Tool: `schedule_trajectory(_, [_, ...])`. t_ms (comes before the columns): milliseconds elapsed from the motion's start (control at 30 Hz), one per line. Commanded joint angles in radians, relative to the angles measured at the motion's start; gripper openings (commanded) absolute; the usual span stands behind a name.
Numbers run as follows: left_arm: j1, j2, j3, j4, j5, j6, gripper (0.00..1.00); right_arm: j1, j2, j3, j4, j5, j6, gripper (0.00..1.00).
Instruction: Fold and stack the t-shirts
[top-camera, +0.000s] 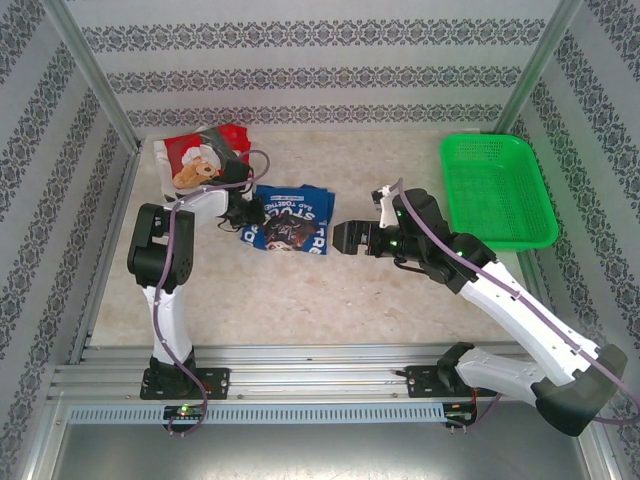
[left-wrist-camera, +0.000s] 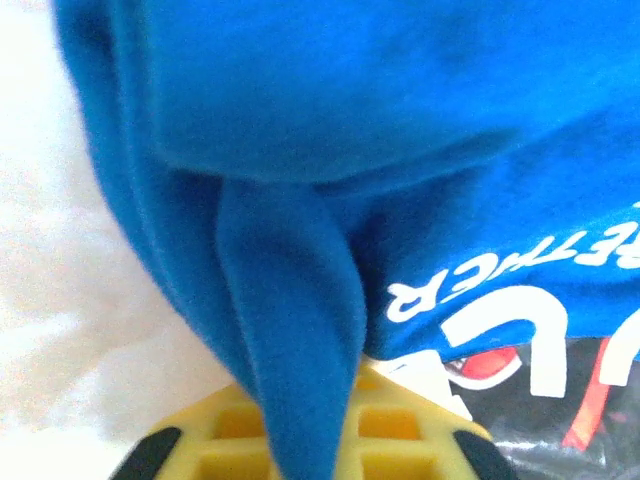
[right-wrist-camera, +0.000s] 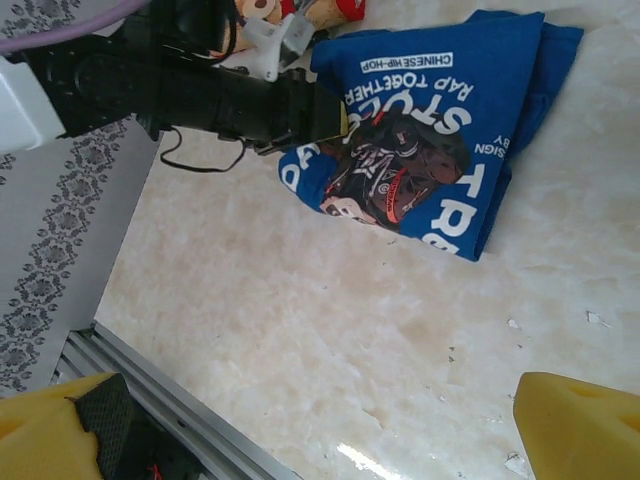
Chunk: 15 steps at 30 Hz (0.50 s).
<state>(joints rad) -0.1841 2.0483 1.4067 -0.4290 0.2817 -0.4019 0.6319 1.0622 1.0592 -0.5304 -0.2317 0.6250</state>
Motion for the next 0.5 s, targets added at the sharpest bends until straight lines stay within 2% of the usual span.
schedule_trajectory(0, [-0.047,0.012,0.048,-0.032,-0.032,0.059,0.0,-0.021,-0.021,-0.023,-0.015,0.006,0.002,0.98])
schedule_trajectory(200, [-0.069,-0.04,0.19,-0.117,-0.132,0.172,0.0,-0.06,-0.035,-0.04,-0.017,-0.012,-0.004,0.98])
schedule_trajectory(467, [-0.075,0.011,0.452,-0.248,-0.235,0.302,0.0,-0.089,-0.038,-0.065,0.005,-0.008,0.008,0.98])
